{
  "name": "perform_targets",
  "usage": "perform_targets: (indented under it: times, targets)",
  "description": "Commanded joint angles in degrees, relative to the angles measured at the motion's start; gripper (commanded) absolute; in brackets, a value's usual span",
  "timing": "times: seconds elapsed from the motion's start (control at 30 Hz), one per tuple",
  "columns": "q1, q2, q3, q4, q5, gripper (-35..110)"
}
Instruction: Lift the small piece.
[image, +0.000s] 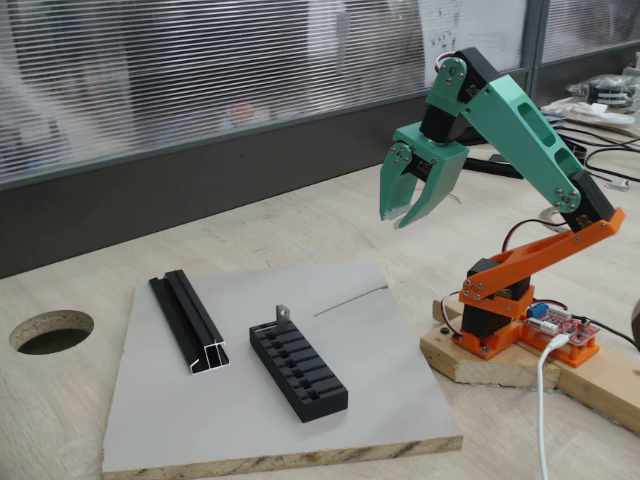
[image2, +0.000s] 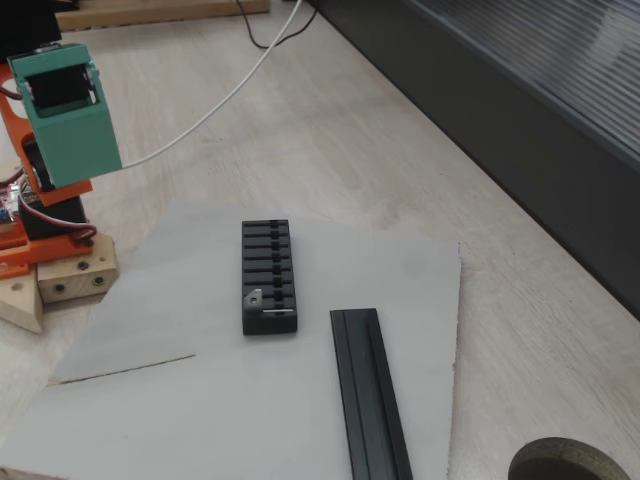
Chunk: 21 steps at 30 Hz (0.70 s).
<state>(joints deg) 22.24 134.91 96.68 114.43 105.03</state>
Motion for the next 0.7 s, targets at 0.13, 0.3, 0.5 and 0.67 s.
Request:
perform_targets:
  times: [0.13,0.3,0.5,0.67]
  targets:
    - [0.26,2.64,-0.18,1.49,0.53,15]
    - [0.09,-8.96,-0.35,1.41,0.53,15]
    - [-5.19,-16.96,-1.05,1.32,1.05,16]
    - [-14.59,-18.98,-1.05,-5.27,1.05,16]
